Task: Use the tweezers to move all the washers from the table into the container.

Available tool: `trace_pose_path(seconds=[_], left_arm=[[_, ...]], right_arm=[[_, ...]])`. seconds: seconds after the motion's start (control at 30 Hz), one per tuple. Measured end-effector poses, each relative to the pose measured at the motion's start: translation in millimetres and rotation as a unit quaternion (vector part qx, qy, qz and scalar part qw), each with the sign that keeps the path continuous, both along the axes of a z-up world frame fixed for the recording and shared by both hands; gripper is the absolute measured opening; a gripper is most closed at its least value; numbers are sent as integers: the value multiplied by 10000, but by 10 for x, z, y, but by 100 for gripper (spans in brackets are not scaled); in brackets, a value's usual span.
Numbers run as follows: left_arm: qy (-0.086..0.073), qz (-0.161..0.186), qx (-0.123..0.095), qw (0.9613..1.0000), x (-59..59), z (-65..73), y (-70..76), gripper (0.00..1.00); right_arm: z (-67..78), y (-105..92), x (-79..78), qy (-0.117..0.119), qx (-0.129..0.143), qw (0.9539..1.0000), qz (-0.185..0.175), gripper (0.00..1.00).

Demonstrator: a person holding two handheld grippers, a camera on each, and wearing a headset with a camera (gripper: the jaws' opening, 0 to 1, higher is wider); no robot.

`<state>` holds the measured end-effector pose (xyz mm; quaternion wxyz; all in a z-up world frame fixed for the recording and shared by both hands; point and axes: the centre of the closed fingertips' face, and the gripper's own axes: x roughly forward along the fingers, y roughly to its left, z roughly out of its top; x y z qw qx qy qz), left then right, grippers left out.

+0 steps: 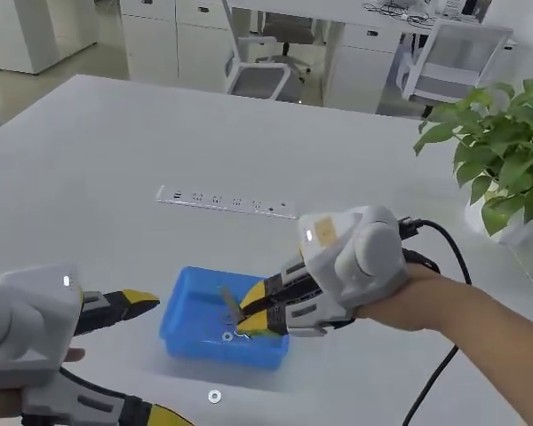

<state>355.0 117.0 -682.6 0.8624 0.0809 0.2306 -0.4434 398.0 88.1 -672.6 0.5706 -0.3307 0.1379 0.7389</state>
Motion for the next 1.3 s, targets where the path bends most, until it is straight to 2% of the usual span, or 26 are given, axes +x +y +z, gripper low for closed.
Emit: trace_pose_path(seconds=[0.47,0.97,1.3], left_arm=[[30,100,-12,9999,24,-4,56,99],[34,132,-15,9999,125,-20,107,96],[95,95,1,9999,202,-71,100,94]], right_arm=[[-126,48,191,51,63,9999,-117,7],[-435,51,396,271,49,9992,-281,7],[-624,82,425,400,64,9988,-260,7]])
